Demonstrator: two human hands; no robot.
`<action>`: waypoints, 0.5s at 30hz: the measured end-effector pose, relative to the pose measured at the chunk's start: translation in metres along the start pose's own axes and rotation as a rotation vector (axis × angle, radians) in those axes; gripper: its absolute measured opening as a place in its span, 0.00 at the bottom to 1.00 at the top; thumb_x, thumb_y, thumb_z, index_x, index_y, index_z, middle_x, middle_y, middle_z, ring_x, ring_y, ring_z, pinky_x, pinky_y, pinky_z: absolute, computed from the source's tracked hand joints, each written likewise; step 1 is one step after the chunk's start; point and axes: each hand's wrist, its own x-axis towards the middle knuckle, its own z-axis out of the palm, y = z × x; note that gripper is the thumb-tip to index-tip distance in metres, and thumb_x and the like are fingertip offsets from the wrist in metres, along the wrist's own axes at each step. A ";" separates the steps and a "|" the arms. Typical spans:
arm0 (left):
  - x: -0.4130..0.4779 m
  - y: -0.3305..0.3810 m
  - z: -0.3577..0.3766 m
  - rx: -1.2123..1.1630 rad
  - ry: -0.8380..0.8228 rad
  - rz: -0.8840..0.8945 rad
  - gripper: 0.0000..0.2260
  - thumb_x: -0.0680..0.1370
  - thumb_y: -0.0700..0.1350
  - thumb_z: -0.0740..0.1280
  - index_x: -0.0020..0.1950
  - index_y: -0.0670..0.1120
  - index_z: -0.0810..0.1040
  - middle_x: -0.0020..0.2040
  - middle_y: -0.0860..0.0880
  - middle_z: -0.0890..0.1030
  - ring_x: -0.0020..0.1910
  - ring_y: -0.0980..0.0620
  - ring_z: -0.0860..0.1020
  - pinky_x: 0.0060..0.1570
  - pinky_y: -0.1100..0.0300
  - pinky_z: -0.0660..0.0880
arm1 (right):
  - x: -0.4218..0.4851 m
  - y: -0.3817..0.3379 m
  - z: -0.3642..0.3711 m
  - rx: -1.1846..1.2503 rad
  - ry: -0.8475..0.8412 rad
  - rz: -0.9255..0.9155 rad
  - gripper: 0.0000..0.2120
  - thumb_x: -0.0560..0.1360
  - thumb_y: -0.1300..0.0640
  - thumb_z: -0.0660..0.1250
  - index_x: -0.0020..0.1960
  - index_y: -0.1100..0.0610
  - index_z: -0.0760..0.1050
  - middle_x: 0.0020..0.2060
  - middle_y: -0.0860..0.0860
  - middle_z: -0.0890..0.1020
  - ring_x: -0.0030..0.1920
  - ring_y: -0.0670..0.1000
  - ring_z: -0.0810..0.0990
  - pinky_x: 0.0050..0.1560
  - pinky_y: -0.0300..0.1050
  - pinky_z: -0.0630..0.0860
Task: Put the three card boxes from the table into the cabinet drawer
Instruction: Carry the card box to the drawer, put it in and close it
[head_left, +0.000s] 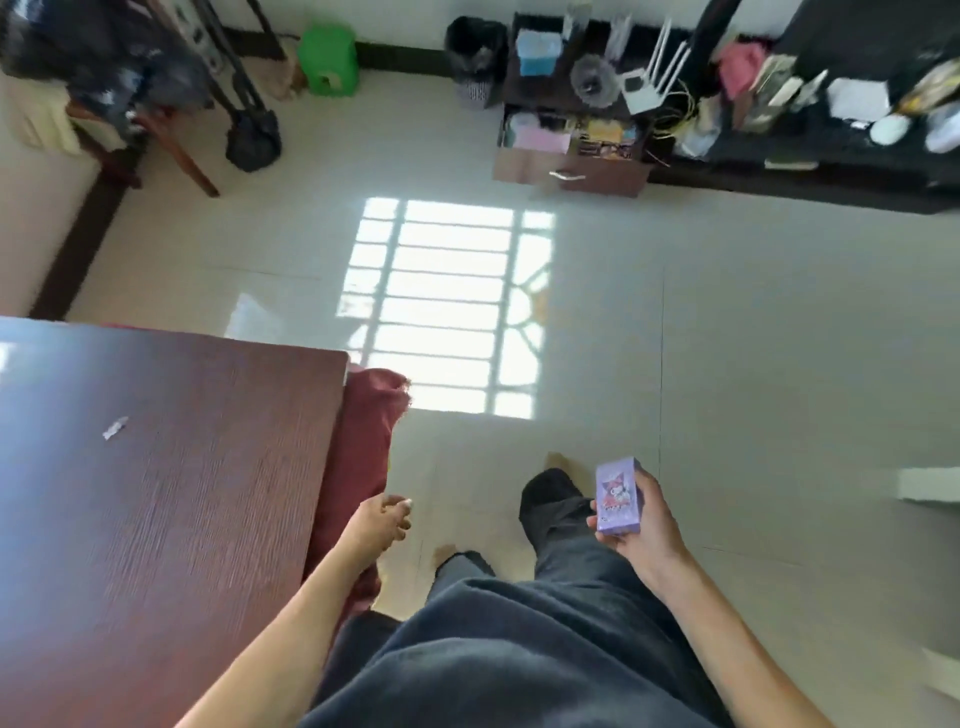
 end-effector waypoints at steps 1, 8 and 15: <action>0.006 0.021 0.002 0.035 0.002 0.026 0.10 0.82 0.44 0.61 0.59 0.41 0.77 0.46 0.39 0.83 0.38 0.50 0.78 0.35 0.63 0.73 | 0.007 -0.007 -0.009 0.025 0.009 0.005 0.24 0.82 0.40 0.58 0.65 0.57 0.77 0.47 0.60 0.81 0.41 0.58 0.80 0.39 0.49 0.77; 0.040 0.114 0.036 0.090 -0.008 0.027 0.12 0.82 0.47 0.61 0.60 0.42 0.77 0.45 0.44 0.84 0.39 0.49 0.81 0.39 0.58 0.74 | 0.062 -0.115 -0.047 -0.008 -0.007 -0.046 0.26 0.82 0.39 0.57 0.69 0.56 0.74 0.57 0.65 0.80 0.49 0.59 0.80 0.42 0.49 0.77; 0.056 0.152 0.043 0.145 -0.025 -0.087 0.13 0.81 0.46 0.63 0.60 0.40 0.79 0.44 0.47 0.84 0.42 0.52 0.82 0.39 0.64 0.75 | 0.103 -0.229 -0.038 -0.053 -0.227 -0.069 0.38 0.71 0.30 0.66 0.66 0.59 0.78 0.38 0.53 0.85 0.39 0.50 0.85 0.37 0.44 0.78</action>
